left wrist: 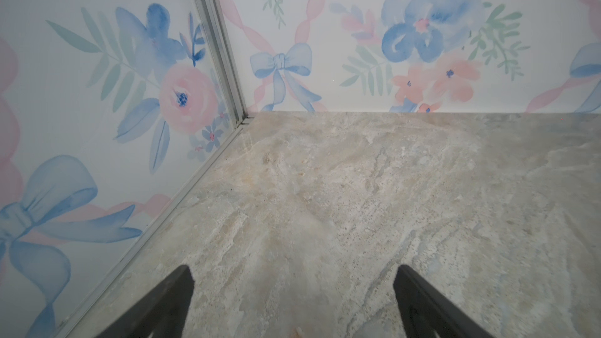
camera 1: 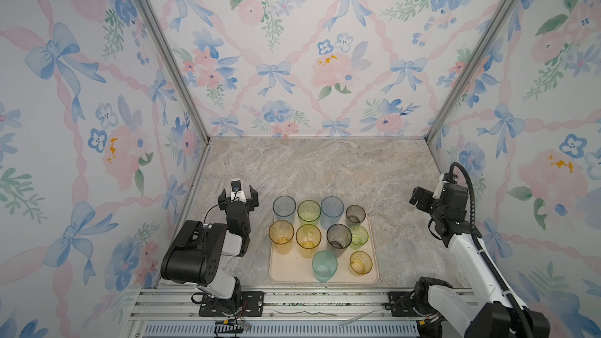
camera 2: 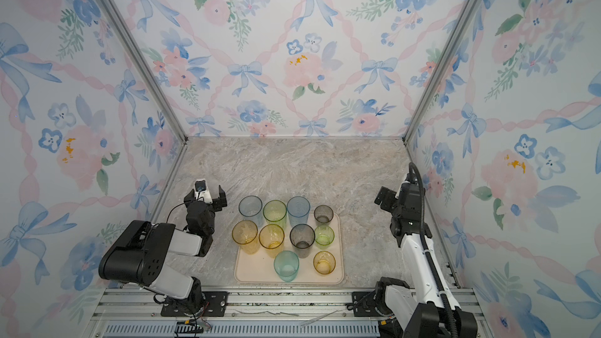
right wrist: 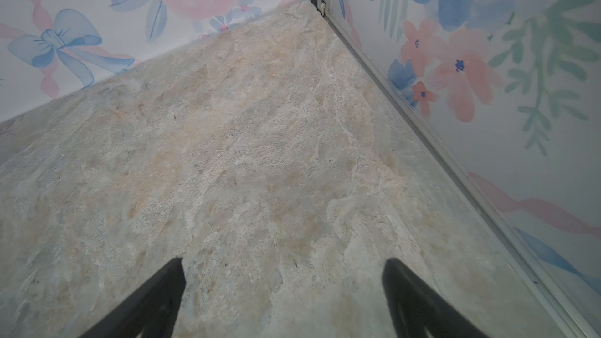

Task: Place the glasses into the tray
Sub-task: Reset both arms

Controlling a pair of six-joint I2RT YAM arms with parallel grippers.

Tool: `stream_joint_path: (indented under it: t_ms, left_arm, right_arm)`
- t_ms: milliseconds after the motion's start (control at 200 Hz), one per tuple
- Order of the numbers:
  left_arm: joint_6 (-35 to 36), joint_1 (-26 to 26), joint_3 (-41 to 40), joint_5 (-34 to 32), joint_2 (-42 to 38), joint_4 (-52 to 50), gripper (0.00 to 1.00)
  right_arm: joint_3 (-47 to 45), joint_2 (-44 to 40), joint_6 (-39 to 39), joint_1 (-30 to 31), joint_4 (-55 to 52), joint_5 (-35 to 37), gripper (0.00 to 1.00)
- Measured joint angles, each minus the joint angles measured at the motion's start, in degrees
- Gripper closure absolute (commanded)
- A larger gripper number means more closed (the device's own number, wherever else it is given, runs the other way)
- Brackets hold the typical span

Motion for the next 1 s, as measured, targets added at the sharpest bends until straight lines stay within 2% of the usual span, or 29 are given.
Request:
stream_joint_path:
  t_ms: [165, 460, 650, 750, 1001]
  left_arm:
    - [1.1, -2.0, -2.4, 1.8, 1.4, 3.0, 0.02]
    - [1.1, -2.0, -2.4, 2.0, 1.5, 5.2, 0.02]
    - [1.1, -2.0, -2.3, 2.0, 1.5, 5.3, 0.02]
    - [1.1, -2.0, -2.1, 1.9, 1.5, 5.1, 0.02]
    - [0.9, -1.0, -0.1, 1.9, 1.5, 2.7, 0.02]
  right_arm:
    - [-4.0, 8.7, -1.5, 5.5, 15.5, 3.9, 0.03]
    - [-4.2, 23.6, -4.5, 6.5, 32.3, 8.1, 0.03]
    - [-9.1, 25.8, -6.8, 8.9, 43.8, 9.3, 0.03]
    - [-11.2, 29.8, -8.1, 10.1, 50.9, 10.3, 0.03]
    - [-11.1, 30.9, -9.4, 10.8, 53.7, 11.2, 0.03]
